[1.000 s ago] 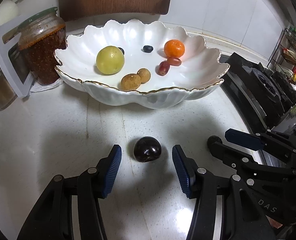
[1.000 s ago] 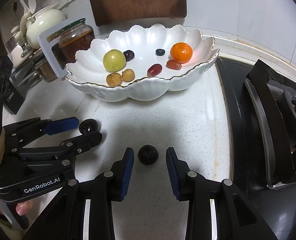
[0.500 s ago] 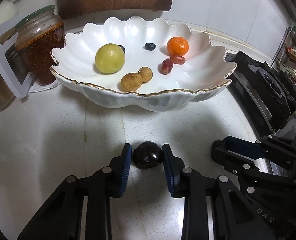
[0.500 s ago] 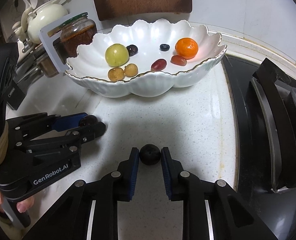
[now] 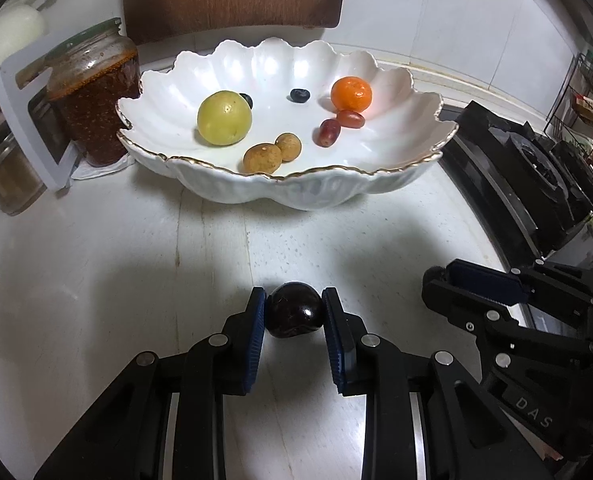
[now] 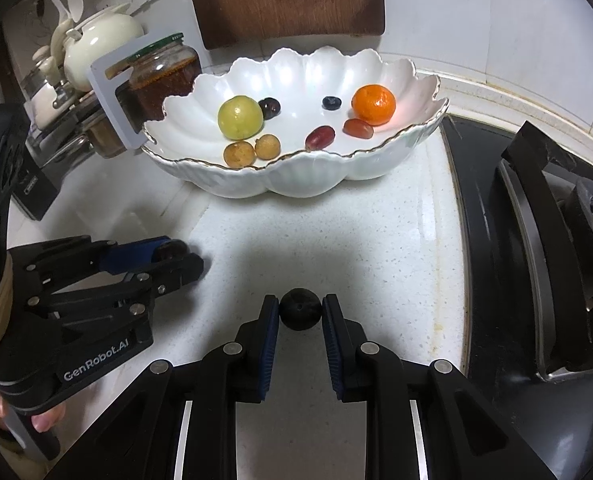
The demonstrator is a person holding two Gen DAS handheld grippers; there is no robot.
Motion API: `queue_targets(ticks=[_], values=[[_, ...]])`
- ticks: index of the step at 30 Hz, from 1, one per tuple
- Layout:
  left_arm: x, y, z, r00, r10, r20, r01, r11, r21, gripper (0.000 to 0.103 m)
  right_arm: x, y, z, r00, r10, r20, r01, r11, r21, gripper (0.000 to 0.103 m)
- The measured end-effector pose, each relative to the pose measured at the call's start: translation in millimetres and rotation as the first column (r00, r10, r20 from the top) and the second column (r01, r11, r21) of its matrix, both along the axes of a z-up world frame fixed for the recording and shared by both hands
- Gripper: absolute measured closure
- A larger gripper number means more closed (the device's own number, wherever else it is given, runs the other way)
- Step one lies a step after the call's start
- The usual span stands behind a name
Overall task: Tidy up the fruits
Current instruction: 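Grasp the dark plum with the left tool while the right tool grasps the blueberry, then lift the plum and blueberry and carry them over the white bowl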
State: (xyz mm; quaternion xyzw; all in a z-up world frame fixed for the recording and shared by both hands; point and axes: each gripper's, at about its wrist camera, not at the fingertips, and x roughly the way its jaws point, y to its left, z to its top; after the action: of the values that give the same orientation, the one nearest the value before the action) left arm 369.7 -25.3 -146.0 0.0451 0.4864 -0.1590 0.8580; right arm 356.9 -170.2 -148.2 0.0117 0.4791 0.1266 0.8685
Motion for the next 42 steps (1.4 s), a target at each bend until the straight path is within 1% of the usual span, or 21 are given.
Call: queue_targets(ticks=[5, 15, 22, 32, 42], values=[[-10.9, -1.1, 8.0, 1.0, 0.012, 0.008, -0.012, 1.0, -0.003, 0.075, -6.4, -3.7, 7.9, 1.0, -0.001, 0.02, 0.001, 1.0, 0.015, 0.079], [-34.2, -1.9, 32.0, 0.997, 0.049, 0.054, -0.048, 0.999, -0.011, 0.075, -25.5, -11.9, 29.9, 0.997, 0.0, 0.076, -0.004, 0.999, 0.043, 0.079], [-50.5, -4.0, 53.8, 0.992, 0.064, 0.109, -0.063, 0.998, -0.013, 0.075, -38.2, -18.1, 50.2, 0.991, -0.001, 0.131, -0.007, 0.998, 0.055, 0.079], [-71.8, -6.5, 94.8, 0.971, 0.082, 0.224, -0.078, 0.997, -0.03, 0.074, -52.8, -26.8, 83.4, 0.975, -0.009, 0.222, -0.006, 0.998, 0.068, 0.079], [-76.0, -7.6, 127.9, 0.947, 0.086, 0.31, -0.074, 0.996, -0.049, 0.075, -57.7, -33.4, 116.3, 0.947, -0.022, 0.32, -0.004, 0.997, 0.08, 0.079]])
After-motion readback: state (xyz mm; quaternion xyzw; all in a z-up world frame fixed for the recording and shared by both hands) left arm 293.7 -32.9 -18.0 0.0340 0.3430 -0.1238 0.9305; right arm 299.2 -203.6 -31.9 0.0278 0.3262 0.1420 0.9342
